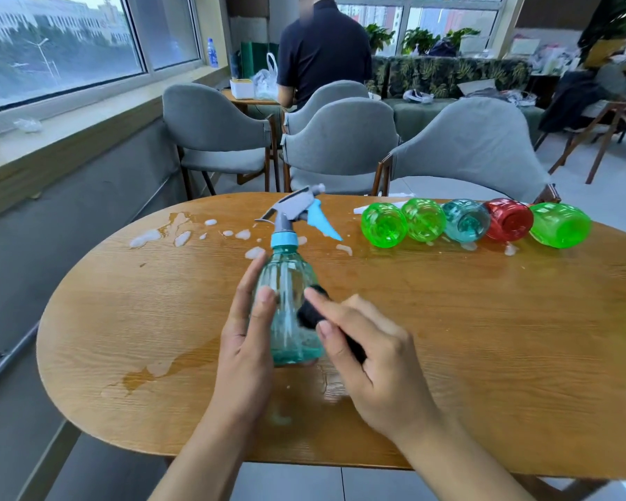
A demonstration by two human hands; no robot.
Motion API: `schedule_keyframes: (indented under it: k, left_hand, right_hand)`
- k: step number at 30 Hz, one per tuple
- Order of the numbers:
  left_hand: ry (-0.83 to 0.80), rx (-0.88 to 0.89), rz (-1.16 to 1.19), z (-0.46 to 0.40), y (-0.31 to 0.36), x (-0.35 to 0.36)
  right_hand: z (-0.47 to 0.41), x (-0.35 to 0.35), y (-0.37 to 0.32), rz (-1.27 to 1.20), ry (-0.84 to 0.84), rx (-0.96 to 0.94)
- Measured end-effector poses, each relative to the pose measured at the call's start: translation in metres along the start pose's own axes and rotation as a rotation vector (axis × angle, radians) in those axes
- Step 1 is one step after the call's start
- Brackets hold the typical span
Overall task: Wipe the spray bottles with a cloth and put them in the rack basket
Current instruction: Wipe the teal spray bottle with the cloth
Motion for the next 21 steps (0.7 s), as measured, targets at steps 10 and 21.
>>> schedule_keyframes:
  k: [10, 21]
  left_hand:
    - [-0.115, 0.122, -0.205, 0.006, 0.002, 0.016]
    - [-0.059, 0.034, -0.107, 0.002, -0.003, 0.005]
  right_hand:
    - [-0.008, -0.032, -0.007, 0.045, 0.191, -0.025]
    - [0.004, 0.006, -0.016, 0.148, -0.017, -0.117]
Point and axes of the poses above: each hand's wrist, its own z-axis away from the middle knuckle, its own x-axis out of the palm, y = z × x, the point moved 10 cm from there along -z, towards the middle knuckle
